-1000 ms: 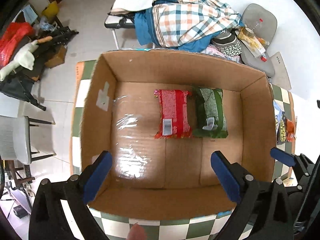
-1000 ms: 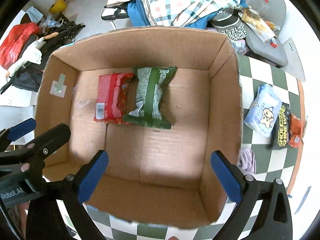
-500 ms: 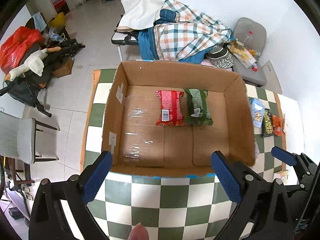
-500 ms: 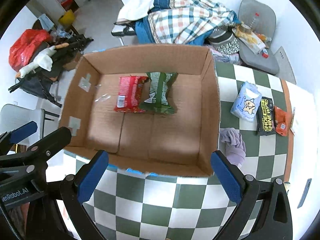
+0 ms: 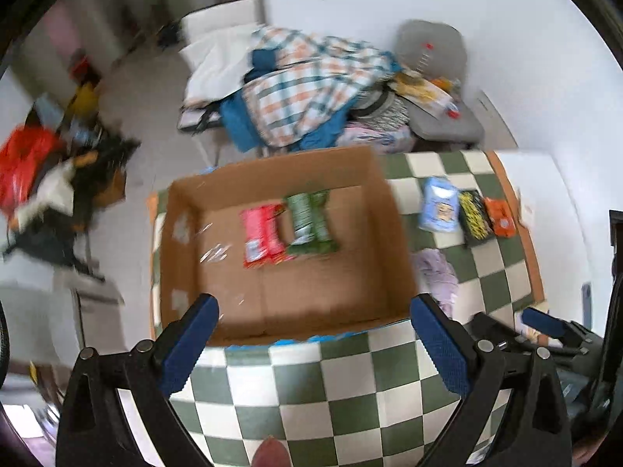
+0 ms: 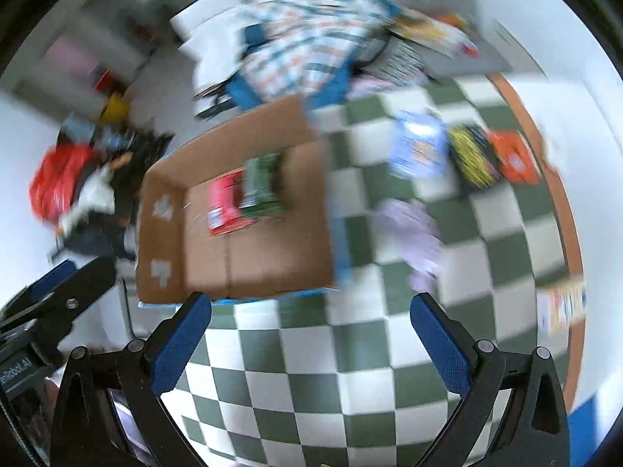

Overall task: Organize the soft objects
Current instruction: 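Grasp the blue wipe pack with the left tool while the right tool grasps the Vinda tissues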

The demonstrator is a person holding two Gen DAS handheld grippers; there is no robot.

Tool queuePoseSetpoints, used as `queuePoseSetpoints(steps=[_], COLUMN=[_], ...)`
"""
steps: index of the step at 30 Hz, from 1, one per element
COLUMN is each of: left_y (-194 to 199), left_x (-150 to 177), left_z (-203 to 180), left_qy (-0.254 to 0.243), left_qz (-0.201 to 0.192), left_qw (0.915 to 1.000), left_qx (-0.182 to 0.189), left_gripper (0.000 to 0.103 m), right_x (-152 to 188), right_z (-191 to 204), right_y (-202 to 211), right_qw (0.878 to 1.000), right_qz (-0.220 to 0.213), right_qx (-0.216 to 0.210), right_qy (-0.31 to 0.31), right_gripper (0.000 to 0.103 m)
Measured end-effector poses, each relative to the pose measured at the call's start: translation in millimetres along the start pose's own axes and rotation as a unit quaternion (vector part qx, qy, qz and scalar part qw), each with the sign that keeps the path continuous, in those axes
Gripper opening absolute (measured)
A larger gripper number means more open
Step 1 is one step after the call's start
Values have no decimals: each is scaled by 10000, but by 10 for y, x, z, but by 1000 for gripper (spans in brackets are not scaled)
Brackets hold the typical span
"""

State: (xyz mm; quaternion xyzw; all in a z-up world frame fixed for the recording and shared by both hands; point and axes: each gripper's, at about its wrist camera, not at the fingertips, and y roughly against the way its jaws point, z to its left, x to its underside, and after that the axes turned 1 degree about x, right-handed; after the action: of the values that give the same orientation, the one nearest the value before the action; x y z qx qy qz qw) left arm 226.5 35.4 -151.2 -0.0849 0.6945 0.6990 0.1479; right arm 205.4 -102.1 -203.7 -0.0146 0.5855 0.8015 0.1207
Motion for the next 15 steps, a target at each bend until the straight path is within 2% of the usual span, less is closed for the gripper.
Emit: queuePoseSetpoints(steps=[4,6,11,15], left_y=[-271,-489,-1211,-1798], left_x=[-182,-293,-674,-924], left_z=[-641,-985,-1623,-1901], left_qy=[-729,-1081,-1544,-1634], left_qz=[292,533,1124,1617], left_qw=[9969,9927,9816,9729], left_qx=[-48,-24,-74,-253], left_gripper=[101,101,101,101], right_x=[18,88,230,335], right_z=[-971,-1565,-2653,-3329], right_y=[87,85,-64,-301], right_qw=[9950,9864,9601,9338], right_qz=[13,90,235,457], right_qx=[176,248,538,463], right_qy=[-988,-1622,-2735,-3518], right_gripper=[103,103,103,103])
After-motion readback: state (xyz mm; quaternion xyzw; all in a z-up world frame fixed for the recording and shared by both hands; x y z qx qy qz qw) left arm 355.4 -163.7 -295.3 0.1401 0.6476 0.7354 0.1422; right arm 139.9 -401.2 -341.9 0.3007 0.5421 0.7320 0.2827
